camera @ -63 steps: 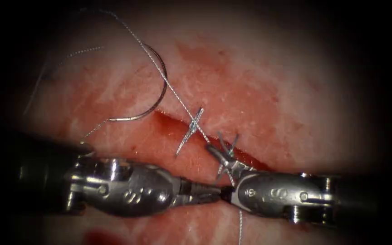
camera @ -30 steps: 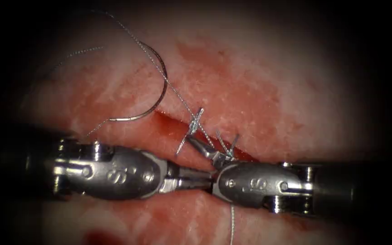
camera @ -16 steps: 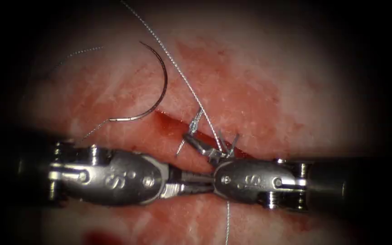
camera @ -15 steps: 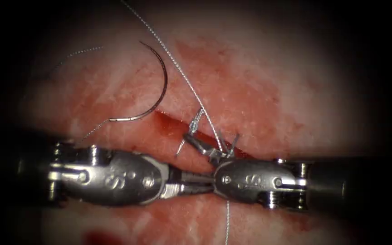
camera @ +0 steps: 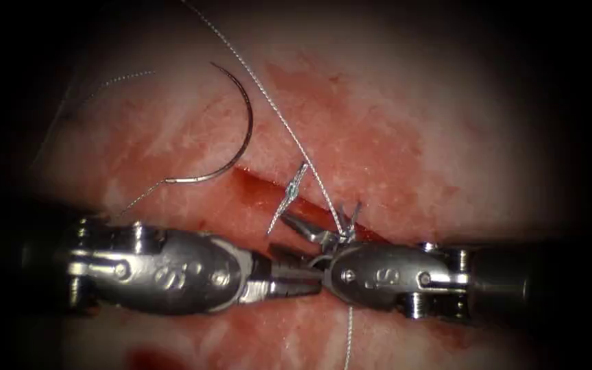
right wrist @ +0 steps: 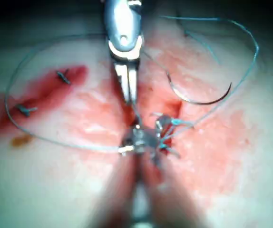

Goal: Wound Closure

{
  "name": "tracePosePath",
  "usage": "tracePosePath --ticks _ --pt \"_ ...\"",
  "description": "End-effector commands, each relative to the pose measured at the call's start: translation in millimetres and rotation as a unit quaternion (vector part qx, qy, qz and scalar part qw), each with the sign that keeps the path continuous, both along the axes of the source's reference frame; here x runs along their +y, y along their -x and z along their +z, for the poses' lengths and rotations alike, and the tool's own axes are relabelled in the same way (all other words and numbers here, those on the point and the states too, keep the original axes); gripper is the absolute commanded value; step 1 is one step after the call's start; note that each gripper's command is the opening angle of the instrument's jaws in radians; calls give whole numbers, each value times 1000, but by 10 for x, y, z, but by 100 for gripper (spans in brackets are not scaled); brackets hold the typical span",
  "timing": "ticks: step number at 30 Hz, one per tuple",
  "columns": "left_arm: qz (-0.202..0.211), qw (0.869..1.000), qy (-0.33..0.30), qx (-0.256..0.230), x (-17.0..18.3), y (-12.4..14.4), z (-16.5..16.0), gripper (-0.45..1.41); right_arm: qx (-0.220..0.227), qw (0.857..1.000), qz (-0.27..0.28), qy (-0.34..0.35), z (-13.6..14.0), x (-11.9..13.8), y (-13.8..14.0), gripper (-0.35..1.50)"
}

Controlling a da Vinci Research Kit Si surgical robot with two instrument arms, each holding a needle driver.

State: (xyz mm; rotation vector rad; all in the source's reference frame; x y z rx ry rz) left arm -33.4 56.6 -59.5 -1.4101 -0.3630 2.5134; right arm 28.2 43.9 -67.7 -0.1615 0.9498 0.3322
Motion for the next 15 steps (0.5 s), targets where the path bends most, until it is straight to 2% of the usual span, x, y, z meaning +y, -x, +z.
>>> tracePosePath --ticks 1,6,11,12,13,15 --pt "0 1000 -1 -2 -6 4 4 -35 -4 1000 -11 4 3 -3 -5 -35" --pt "-1 1000 -2 -2 -7 5 1 -35 -26 999 -37 10 -2 -2 -4 -35" --pt "2 1000 -2 -4 -9 -1 0 -35 -6 999 -30 21 -12 -2 -5 -35" --pt "1 1000 1 -1 -9 -18 -4 -35 26 999 -6 21 -30 4 2 64" --pt "-1 1000 3 3 -8 -24 -6 -35 43 999 7 20 -40 7 10 94" --pt "-8 1000 5 6 -4 -39 -9 -35 59 998 24 20 -61 15 23 121"
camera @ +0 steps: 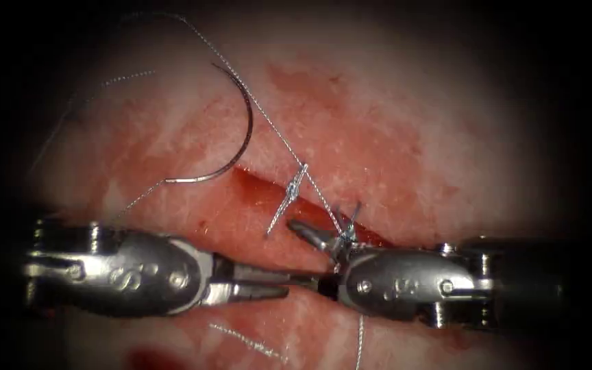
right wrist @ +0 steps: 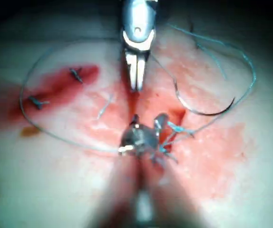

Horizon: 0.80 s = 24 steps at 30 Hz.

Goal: Wound Closure

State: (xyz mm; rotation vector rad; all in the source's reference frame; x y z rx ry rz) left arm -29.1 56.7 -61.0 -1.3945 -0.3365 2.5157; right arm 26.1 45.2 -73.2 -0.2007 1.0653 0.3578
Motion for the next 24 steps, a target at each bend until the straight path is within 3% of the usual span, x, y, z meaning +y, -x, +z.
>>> tracePosePath --ticks 1,3,5,7,9,10,12,15,24 --pt "-17 1000 5 -2 -1 -5 4 -35 14 1000 18 -4 -33 12 20 130" --pt "-33 999 6 -1 1 -11 4 -35 22 1000 21 -5 -44 16 28 130" --pt "-49 998 36 8 6 -15 7 -29 43 998 36 -3 -73 25 52 130" --pt "-48 995 81 11 7 -14 9 4 40 998 40 -7 -84 27 66 130" --pt "-25 986 164 11 11 -12 13 21 34 998 43 -6 -86 24 80 131" --pt "-16 986 169 0 13 -13 14 25 30 998 47 -3 -83 19 88 131" --pt "-10 985 169 -6 13 -13 14 25 28 998 49 -4 -80 17 91 131" --pt "-20 995 90 -42 17 -21 14 28 20 999 39 -17 -68 9 105 131" --pt "-32 994 66 -84 35 -65 18 25 17 999 27 -25 -62 15 114 126"
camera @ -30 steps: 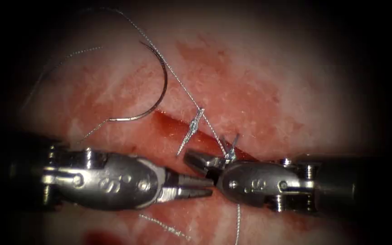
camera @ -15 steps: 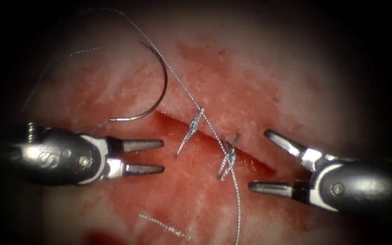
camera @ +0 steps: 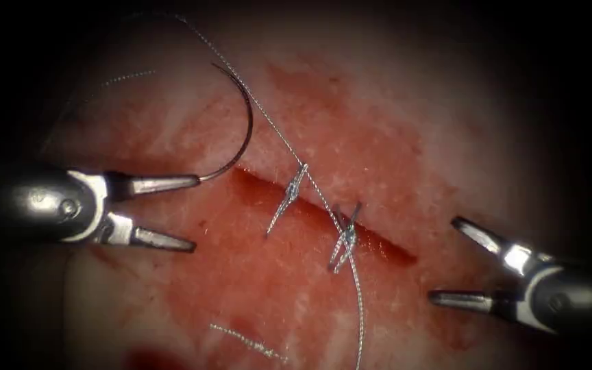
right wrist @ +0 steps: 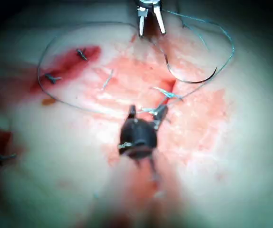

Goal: Wound Closure

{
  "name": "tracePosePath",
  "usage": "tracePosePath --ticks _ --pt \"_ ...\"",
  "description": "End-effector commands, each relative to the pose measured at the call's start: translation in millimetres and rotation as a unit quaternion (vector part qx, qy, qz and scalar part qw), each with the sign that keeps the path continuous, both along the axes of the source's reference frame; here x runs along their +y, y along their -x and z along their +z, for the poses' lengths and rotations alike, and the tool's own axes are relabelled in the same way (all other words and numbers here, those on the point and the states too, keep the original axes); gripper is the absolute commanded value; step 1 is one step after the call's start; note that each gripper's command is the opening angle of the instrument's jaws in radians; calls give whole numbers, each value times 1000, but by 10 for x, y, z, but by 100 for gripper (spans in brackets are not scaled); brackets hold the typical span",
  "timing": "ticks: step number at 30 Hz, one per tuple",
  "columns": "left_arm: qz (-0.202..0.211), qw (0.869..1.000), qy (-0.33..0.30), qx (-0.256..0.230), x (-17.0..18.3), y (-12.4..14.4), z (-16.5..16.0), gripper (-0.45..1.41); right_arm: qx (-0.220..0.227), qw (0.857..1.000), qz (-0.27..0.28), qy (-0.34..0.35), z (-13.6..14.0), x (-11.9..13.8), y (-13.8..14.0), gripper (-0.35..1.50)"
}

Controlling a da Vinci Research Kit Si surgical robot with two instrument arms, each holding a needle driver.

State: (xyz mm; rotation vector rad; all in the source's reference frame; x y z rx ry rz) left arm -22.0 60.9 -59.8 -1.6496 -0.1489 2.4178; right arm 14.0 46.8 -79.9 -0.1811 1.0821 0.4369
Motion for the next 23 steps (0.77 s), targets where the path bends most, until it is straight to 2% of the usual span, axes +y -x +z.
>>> tracePosePath --ticks 1,8,12,15,23 --pt "-1 1000 -3 0 -6 5 8 25 1 1000 0 0 6 -1 -6 126" --pt "-18 999 -34 0 -20 15 20 29 11 1000 10 0 -2 3 -7 121" --pt "-23 999 -31 -5 -20 16 21 32 10 1000 7 -2 -2 3 -7 118" --pt "-33 999 -34 -11 -19 17 21 32 1 1000 -10 -9 -2 3 -6 108" --pt "-34 999 -32 -11 -21 19 24 32 3 1000 -10 -8 -2 5 2 106"
